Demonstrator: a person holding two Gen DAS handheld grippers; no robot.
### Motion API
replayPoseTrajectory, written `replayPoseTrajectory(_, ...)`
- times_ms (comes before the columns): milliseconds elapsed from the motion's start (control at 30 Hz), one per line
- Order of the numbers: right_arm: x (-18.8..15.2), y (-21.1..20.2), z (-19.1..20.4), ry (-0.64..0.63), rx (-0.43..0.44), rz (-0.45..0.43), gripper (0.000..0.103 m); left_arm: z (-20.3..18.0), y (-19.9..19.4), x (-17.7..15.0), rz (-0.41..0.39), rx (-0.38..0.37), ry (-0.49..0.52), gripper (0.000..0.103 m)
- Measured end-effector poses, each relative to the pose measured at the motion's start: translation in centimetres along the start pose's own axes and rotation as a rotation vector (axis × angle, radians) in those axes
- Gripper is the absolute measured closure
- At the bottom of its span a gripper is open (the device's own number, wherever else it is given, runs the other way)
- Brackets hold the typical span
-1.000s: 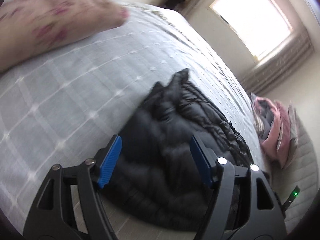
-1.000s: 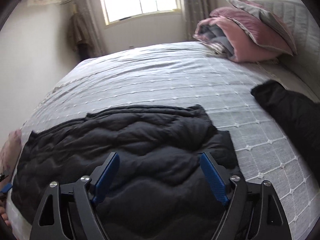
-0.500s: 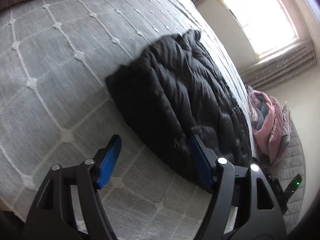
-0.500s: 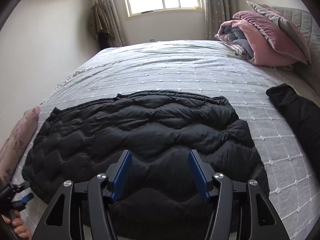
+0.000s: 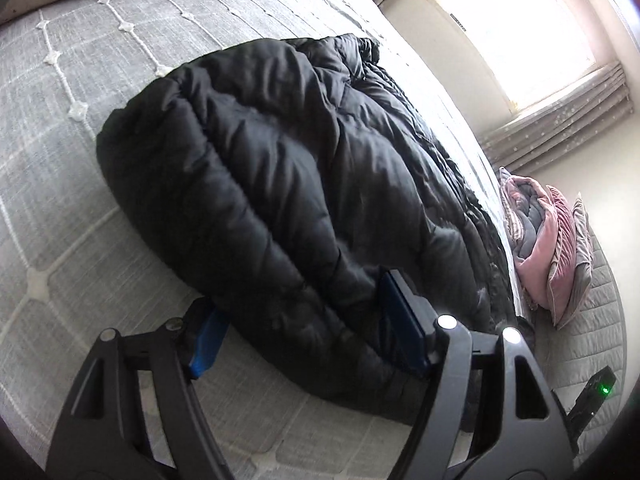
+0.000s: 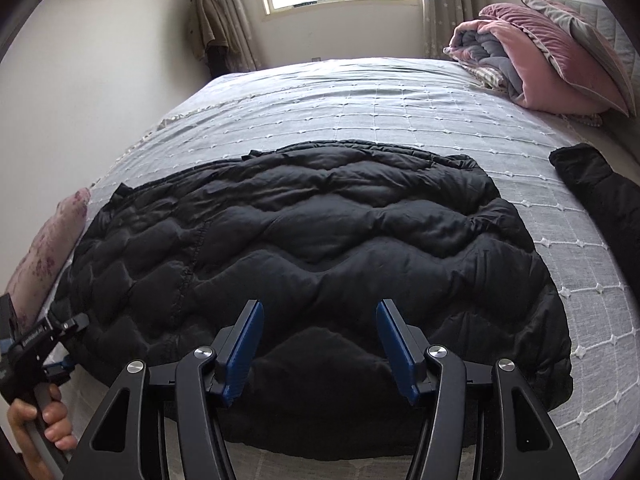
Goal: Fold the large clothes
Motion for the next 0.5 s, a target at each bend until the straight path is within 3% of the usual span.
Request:
replayPoseTrajectory(267, -1.7, 2.4, -0.2, -0.016, -0.038, 0.075, 0.044, -0.1, 0.7, 0.7, -0.019, 0.004, 0.012, 0.030)
replayPoseTrajectory(500, -2.2, 3.3, -0.3, -0.033, -0.057, 0.086, 0.044, -0.2, 1.5, 1.6, -0.020, -0.020, 0.008, 0.030)
Point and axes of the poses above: each gripper's, at about its wrist camera, not at the fingertips, and y roughly the way its jaws point, z to its left, x to its top, the point moved 10 cm from there along y, roughly the way its jaws point, and after that the axes turned 5 degrees about y, right-handed, at the moved point
